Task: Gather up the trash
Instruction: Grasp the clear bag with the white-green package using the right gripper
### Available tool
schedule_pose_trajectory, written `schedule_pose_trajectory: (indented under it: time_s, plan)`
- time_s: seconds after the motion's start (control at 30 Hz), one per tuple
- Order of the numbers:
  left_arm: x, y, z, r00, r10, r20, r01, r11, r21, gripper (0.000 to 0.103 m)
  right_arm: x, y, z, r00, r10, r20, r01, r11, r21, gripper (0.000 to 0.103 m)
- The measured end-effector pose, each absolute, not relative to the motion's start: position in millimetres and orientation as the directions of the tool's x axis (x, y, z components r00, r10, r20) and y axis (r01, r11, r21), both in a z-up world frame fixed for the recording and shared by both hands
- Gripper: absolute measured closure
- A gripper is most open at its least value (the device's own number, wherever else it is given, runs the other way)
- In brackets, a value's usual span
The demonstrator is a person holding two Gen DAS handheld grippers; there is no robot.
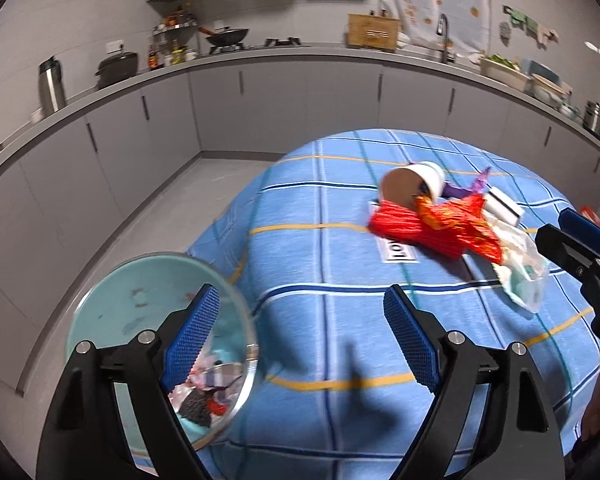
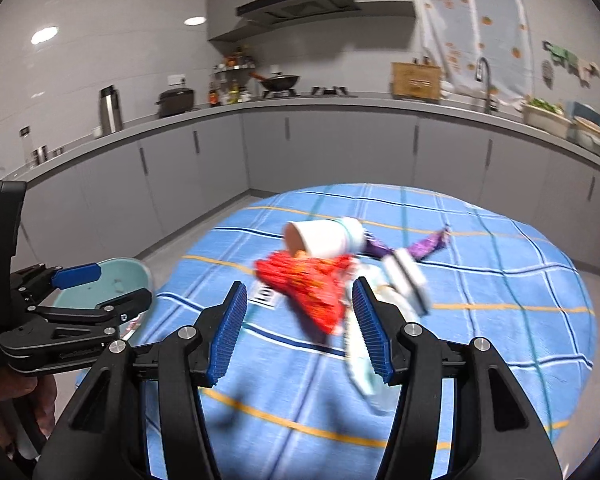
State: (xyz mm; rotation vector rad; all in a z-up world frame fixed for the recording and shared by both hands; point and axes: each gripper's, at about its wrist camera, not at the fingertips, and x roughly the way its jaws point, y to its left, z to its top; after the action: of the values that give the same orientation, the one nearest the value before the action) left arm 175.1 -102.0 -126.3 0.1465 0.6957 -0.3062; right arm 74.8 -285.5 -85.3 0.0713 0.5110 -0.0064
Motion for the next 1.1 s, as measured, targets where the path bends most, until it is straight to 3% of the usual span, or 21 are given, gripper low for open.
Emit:
schedule_pose_trajectory:
  time_s: [0.4,0.53,0.83,0.9,0.97,1.1]
  plan:
    - [183,-146,-129,0.712,-0.26,-0.652,0.38,0.924,0.048,0.013,70,-337,-103,0.839,-0.098,-0.534,0.162,0.984,0.073,0.048]
    - [187,-156,-132,0.702,-0.266,-0.661,0.394,0.918,0.05,0.013,79,-344,-111,0.824,-0.103,-0.557,0.17,0.983,0.071,0.041]
    - [195,-159,-139,0.695,-0.255,-0.672,0.389,0.919,0.054,0.012,107,-356,-131,0.763,-0.067,-0.643,0.167,0.981,0.096,0.042]
    - [195,-160,-140,0.694,-0.256,-0.673,0.391,0.919,0.053,0.012,110,-357,-134,0.75,-0.05,-0.659,0.159,0.982,0.107,0.048]
    - [195,-162,-140,0.692,-0.26,-0.674,0.394,0.918,0.05,0.012,112,-357,-138,0.739,-0.025,-0.673,0.141,0.983,0.117,0.066]
    - [193,-166,-138,0.691,-0.273,-0.67,0.405,0.913,0.046,0.012,109,-353,-139,0.735,0.002,-0.678,0.112,0.986,0.125,0.082]
